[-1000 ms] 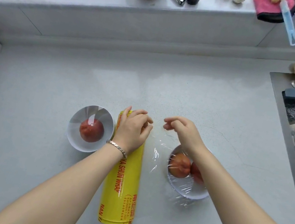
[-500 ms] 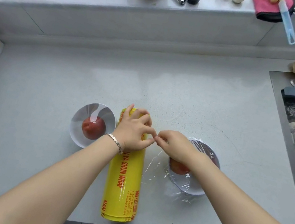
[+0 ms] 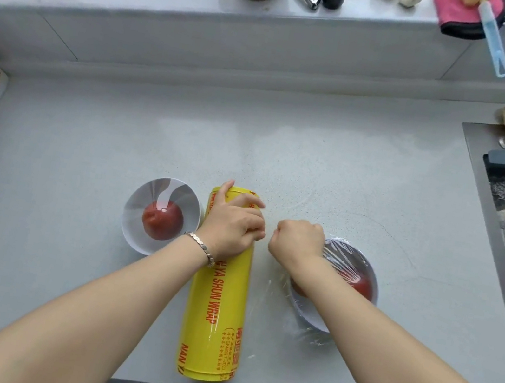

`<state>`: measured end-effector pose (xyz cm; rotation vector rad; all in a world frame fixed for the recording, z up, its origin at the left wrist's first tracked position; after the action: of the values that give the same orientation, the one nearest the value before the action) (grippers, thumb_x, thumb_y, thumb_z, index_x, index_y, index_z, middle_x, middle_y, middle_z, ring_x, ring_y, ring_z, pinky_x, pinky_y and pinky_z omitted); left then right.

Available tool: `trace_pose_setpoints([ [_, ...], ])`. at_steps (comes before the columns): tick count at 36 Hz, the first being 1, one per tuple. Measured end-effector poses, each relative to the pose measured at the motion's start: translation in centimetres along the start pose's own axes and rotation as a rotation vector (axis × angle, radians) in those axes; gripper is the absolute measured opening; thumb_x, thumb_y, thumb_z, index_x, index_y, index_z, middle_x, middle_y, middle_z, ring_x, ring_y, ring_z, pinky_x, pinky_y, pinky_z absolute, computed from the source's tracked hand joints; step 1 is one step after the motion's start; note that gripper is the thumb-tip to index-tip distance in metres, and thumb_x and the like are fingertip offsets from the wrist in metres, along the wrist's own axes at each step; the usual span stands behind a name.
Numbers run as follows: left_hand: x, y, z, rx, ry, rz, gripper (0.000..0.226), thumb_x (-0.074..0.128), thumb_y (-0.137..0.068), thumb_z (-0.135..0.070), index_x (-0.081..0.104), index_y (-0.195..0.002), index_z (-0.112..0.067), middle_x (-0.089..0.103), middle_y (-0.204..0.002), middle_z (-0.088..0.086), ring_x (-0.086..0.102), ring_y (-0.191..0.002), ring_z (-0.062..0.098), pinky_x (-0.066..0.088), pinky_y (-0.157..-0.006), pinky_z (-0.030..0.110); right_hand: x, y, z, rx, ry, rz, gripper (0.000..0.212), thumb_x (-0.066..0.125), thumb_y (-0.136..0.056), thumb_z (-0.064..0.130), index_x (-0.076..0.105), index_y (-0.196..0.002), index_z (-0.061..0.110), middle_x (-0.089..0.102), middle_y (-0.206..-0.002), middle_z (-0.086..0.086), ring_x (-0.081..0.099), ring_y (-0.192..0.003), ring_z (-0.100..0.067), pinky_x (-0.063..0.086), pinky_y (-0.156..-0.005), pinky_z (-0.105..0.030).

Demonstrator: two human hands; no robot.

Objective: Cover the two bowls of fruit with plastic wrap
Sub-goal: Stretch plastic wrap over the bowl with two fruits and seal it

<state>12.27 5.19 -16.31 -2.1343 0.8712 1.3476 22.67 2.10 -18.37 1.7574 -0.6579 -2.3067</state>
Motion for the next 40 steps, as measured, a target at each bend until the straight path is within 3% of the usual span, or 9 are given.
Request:
trace_pose_setpoints([
  [5, -0.4, 0.4, -0.1, 0.049, -0.003, -0.101, 0.027, 0.052, -0.078, -0.032, 0.068, -0.061, -0.019, 0.066, -0.068, -0.012, 0.065, -0.095, 0.018, 0.020, -0.100, 0.061, -0.1, -0.9, -0.9, 0.033, -0.164, 0.113, 0.028, 0.036, -0.093, 0.025, 0.060, -0.089, 0.010, 0.066, -0.108, -0.013, 0.058, -0.103, -0.032, 0.041, -0.084, -0.034],
  [8, -0.5, 1.5, 0.2, -0.051, 0.050, -0.174, 0.029, 0.050, -0.081, -0.036, 0.072, -0.084, -0.018, 0.071, -0.091, -0.005, 0.049, -0.111, 0.015, 0.026, -0.101, 0.066, 0.5, -0.3, -1.1, -0.006, -0.261, 0.145, 0.033, 0.037, -0.093, 0.027, 0.064, -0.095, 0.010, 0.069, -0.104, -0.010, 0.059, -0.101, -0.031, 0.045, -0.087, -0.037],
  [11, -0.2, 4.2, -0.6, -0.278, 0.059, -0.219, 0.049, 0.045, -0.085, -0.042, 0.053, -0.124, -0.014, 0.056, -0.129, 0.009, 0.032, -0.127, 0.021, 0.026, -0.107, 0.057, -0.3, 0.7, -1.3, -0.031, -0.414, 0.098, 0.030, 0.036, -0.092, 0.018, 0.062, -0.107, 0.012, 0.069, -0.107, -0.006, 0.058, -0.105, -0.026, 0.043, -0.090, -0.034],
  [14, 0.1, 8.0, -2.2, -0.564, 0.130, -0.220, 0.073, 0.052, -0.084, -0.050, 0.027, -0.141, -0.012, 0.032, -0.146, 0.014, 0.025, -0.135, 0.026, 0.021, -0.111, 0.040, -1.1, 2.1, -1.0, -0.063, -0.613, 0.093, 0.032, 0.040, -0.090, 0.017, 0.059, -0.116, 0.016, 0.067, -0.112, -0.002, 0.056, -0.109, -0.019, 0.039, -0.088, -0.027],
  [17, 0.8, 10.8, -2.4, -0.891, 0.312, -0.096, 0.101, 0.068, -0.075, -0.050, 0.009, -0.147, -0.010, 0.018, -0.149, 0.011, 0.023, -0.137, 0.027, 0.025, -0.112, 0.037, -0.7, 2.9, -0.2, -0.140, -0.485, 0.137, 0.036, 0.046, -0.091, 0.031, 0.057, -0.122, 0.016, 0.063, -0.120, -0.001, 0.055, -0.113, -0.021, 0.040, -0.096, -0.030],
  [20, 1.1, 11.5, -1.5, -1.083, 0.446, -0.050, 0.108, 0.075, -0.067, -0.052, 0.011, -0.145, -0.014, 0.034, -0.139, 0.011, 0.041, -0.124, 0.028, 0.041, -0.099, 0.040, -0.2, 3.3, 0.3, -0.203, -0.279, 0.145, 0.041, 0.046, -0.091, 0.041, 0.058, -0.121, 0.015, 0.065, -0.118, -0.002, 0.055, -0.113, -0.025, 0.036, -0.096, -0.031],
  [26, 1.8, 11.3, -0.4, -1.158, 0.773, -0.138, 0.088, 0.083, -0.066, -0.029, 0.033, -0.136, -0.012, 0.053, -0.126, 0.007, 0.054, -0.100, 0.018, 0.047, -0.087, 0.033, -0.2, 3.6, 0.5, -0.269, -0.197, 0.109, 0.035, 0.047, -0.093, 0.041, 0.066, -0.102, 0.013, 0.069, -0.109, -0.004, 0.057, -0.105, -0.026, 0.034, -0.092, -0.031],
  [30, 3.1, 11.5, -1.1, -1.192, 1.012, -0.152, 0.078, 0.078, -0.072, -0.022, 0.032, -0.134, -0.010, 0.054, -0.124, 0.008, 0.056, -0.098, 0.019, 0.047, -0.080, 0.032, -0.3, 3.7, 0.2, -0.251, -0.264, 0.042, 0.031, 0.047, -0.092, 0.041, 0.063, -0.085, 0.015, 0.068, -0.102, -0.008, 0.059, -0.098, -0.031, 0.041, -0.085, -0.037],
  [40, 2.7, 10.5, -0.5, -1.180, 0.729, 0.088, 0.088, 0.069, -0.060, -0.053, 0.033, -0.133, -0.019, 0.037, -0.130, 0.009, 0.043, -0.119, 0.026, 0.040, -0.102, 0.038, -0.6, 3.4, 0.7, -0.262, -0.314, -0.004, 0.031, 0.051, -0.089, 0.029, 0.062, -0.072, 0.006, 0.065, -0.115, -0.009, 0.060, -0.103, -0.029, 0.046, -0.083, -0.033],
])
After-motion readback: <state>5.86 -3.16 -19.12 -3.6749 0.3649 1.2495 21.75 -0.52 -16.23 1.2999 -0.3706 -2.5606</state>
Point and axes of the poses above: each hand's wrist, its own y-axis away from the middle knuckle, its own x-axis out of the palm, z = x × y, the point moved 6 cm from there along -y, towards the middle knuckle
